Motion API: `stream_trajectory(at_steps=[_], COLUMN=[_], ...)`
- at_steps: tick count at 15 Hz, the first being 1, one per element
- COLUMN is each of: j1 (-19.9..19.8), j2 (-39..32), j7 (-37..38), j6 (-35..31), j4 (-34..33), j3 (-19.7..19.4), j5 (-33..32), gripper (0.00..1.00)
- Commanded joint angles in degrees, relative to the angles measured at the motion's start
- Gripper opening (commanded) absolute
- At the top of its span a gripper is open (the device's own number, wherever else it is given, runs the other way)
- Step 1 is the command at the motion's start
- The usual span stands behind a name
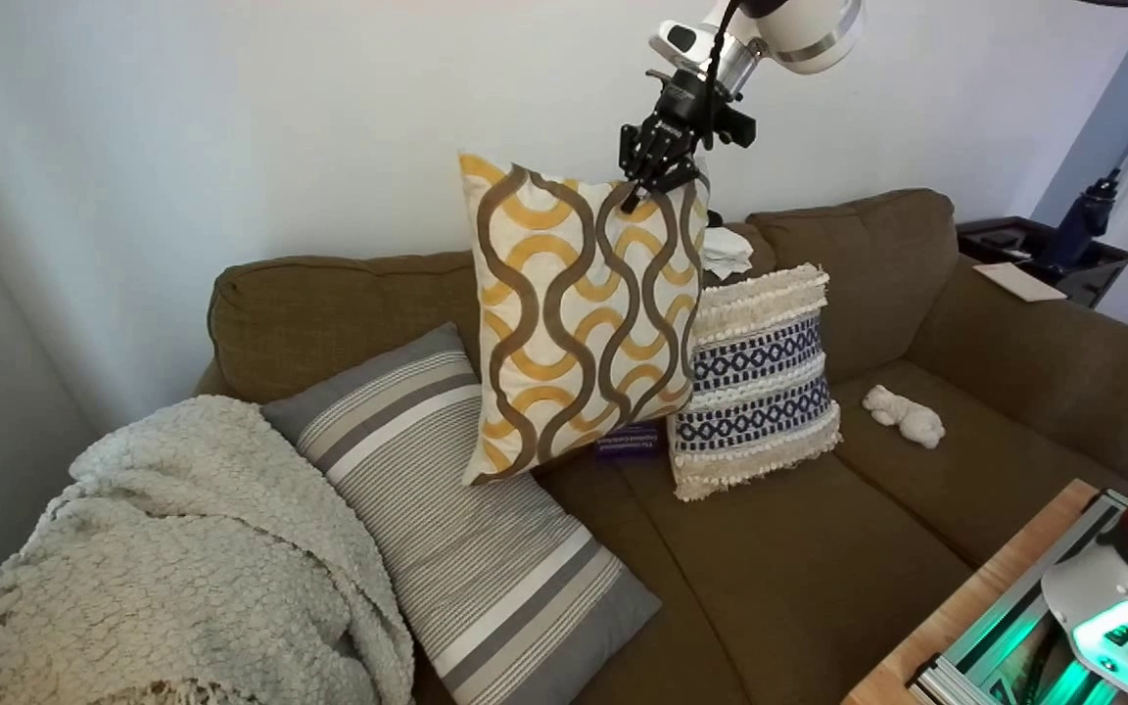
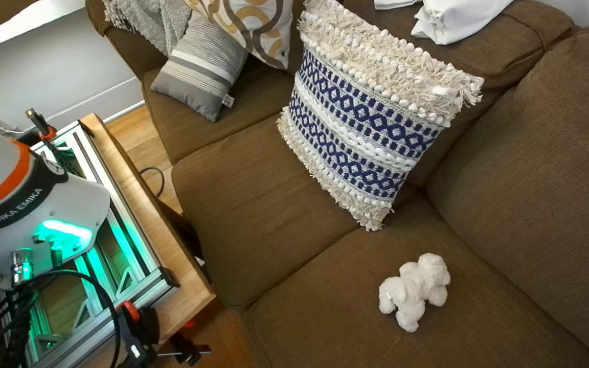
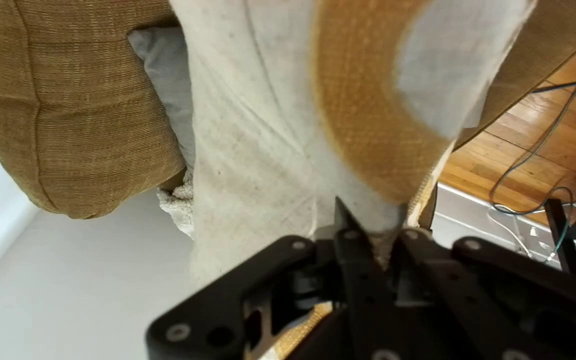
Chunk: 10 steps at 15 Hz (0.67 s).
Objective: Put a pillow on top of the grey pillow
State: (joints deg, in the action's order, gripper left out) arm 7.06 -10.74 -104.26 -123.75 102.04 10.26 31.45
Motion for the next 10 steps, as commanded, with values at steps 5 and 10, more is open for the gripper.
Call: stream_trajectory(at_steps=[5,10], j1=[0.69,1.4], j2=[-5.85,-16.23], j7=[-2.97,-9.14], j6=[2.22,6.44], j4=[-7.05,-20.72], j3=[2.91,5.43], j5=[-7.2,-13.34], gripper=[0.02,0.02])
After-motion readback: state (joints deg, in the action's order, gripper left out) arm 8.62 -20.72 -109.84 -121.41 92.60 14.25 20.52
